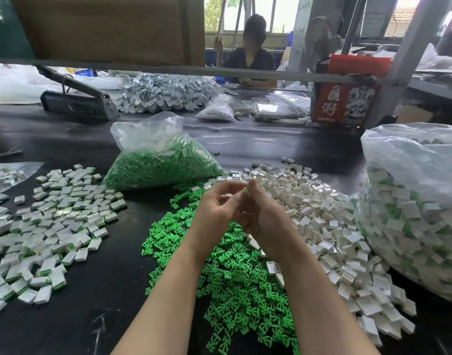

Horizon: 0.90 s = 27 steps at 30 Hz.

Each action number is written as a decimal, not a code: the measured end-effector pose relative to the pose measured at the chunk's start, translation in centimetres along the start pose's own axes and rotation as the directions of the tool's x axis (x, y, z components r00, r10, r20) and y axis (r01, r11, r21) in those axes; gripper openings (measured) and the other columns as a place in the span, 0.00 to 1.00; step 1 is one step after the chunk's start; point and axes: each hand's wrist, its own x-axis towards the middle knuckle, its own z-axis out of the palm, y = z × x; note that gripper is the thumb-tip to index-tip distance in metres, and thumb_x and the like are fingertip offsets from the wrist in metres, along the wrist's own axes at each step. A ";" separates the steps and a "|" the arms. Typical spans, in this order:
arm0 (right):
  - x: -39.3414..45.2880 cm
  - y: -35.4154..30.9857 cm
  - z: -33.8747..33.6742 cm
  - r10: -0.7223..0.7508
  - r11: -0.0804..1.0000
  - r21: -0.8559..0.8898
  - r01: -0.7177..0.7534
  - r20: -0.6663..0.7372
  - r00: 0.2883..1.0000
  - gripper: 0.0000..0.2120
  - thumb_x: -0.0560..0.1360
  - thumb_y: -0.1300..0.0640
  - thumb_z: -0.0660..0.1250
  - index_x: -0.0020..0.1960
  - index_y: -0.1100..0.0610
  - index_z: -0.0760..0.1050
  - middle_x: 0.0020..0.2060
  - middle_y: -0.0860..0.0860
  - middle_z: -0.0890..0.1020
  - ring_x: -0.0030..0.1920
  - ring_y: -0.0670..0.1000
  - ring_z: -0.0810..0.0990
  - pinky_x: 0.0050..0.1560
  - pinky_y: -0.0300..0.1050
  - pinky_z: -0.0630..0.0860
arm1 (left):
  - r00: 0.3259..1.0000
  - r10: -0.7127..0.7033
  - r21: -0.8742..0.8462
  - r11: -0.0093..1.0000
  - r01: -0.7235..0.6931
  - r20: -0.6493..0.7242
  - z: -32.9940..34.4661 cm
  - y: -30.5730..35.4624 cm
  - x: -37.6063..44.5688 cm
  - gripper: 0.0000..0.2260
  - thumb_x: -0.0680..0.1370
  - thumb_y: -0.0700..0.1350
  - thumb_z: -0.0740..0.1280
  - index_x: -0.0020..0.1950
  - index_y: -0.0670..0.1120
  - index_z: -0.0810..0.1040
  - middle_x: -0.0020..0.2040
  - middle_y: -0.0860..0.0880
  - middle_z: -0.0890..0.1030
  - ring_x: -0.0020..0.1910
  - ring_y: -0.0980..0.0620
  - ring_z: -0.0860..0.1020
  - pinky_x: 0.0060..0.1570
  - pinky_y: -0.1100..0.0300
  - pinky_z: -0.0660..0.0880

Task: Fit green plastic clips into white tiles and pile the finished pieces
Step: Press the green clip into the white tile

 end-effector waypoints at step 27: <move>-0.1 0.2 0.2 -0.087 0.991 -0.106 0.080 -0.062 0.994 0.16 0.81 0.52 0.59 0.41 0.58 0.79 0.27 0.46 0.76 0.27 0.40 0.72 0.28 0.30 0.68 | 0.944 -0.235 -0.251 0.952 0.176 -0.229 2.1 0.4 0.8 0.09 0.78 0.35 0.66 0.37 0.42 0.78 0.25 0.51 0.77 0.23 0.56 0.74 0.25 0.64 0.73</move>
